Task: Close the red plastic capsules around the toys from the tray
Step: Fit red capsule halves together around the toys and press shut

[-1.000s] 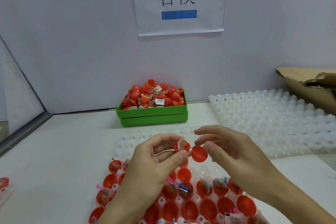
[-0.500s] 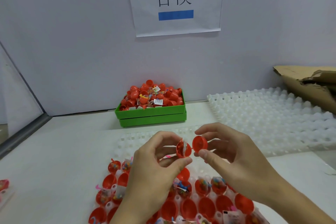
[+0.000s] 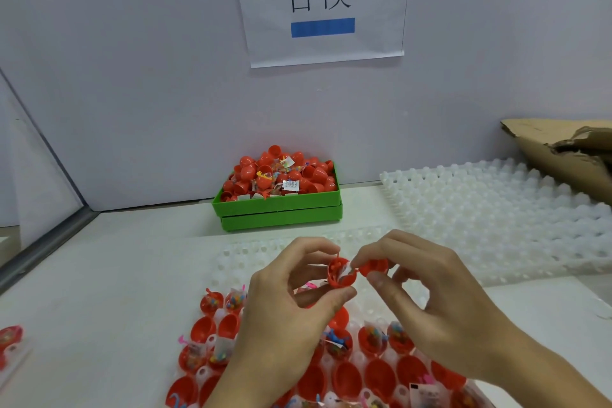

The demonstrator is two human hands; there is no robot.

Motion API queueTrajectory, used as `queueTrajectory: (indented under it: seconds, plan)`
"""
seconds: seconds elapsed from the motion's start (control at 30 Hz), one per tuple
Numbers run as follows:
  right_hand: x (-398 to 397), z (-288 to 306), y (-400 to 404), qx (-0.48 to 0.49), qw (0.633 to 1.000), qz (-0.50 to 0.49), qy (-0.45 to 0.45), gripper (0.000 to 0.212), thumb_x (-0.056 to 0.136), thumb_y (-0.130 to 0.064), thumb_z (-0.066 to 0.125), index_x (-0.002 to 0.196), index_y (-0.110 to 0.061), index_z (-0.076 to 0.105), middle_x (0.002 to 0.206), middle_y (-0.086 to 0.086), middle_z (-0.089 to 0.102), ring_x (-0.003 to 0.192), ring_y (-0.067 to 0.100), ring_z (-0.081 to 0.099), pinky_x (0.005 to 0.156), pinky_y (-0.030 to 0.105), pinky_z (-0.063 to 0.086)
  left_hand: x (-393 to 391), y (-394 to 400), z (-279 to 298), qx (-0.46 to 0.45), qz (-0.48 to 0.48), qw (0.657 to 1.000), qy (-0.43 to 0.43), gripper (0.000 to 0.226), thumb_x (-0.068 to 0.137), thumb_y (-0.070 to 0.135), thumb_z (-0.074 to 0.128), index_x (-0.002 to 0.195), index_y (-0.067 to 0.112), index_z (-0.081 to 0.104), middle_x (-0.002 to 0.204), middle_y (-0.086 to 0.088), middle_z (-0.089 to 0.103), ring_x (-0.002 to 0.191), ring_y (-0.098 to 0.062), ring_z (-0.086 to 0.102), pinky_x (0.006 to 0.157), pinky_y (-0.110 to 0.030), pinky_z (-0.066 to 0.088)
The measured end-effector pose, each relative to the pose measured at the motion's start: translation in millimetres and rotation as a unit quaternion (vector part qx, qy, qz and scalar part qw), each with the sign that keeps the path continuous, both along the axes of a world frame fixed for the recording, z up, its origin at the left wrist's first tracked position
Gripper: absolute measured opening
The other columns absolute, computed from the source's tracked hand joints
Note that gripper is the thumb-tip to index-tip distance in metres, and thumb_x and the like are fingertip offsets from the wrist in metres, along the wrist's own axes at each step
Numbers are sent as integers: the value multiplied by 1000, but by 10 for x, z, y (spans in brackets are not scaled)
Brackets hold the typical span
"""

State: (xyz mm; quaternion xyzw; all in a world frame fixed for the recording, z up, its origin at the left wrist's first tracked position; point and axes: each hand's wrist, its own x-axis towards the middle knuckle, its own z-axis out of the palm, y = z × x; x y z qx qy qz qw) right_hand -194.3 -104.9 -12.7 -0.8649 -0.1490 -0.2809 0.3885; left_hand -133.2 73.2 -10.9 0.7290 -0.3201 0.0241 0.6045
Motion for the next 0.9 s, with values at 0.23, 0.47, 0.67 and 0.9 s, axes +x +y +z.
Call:
queueTrajectory:
  seconds: [0.23,0.47,0.67,0.9]
  plan:
    - [-3,4,-3,-5,1000,1,-7,27,93,-18,58,106,-41,64,95,-13,63,90,15,62,66,13,46,1,9,-7,11,-18,1000,-21,44,78,1,79,97,39,69,96,10,72,96,-10,70,78,-21,58]
    - [-14,18,-10,-19,1000,17,-1,34,95,-16,54,108,-46,65,99,-14,63,93,15,63,68,14,45,6,3,-12,3,-16,999,-28,37,77,2,80,93,34,69,93,9,72,94,-11,71,75,-23,60]
    - [-6,10,-12,-20,1000,11,1,29,96,-20,54,105,-44,66,99,-15,63,93,15,63,67,15,47,2,2,-16,1,-10,999,-32,40,77,2,80,95,35,67,93,10,71,94,-10,71,75,-22,59]
    - [-6,-19,-4,43,999,0,1,31,90,-18,64,113,-37,57,91,-10,66,88,16,64,67,16,49,28,11,-34,16,12,999,-51,42,75,7,83,100,36,68,96,12,72,96,-8,70,78,-19,58]
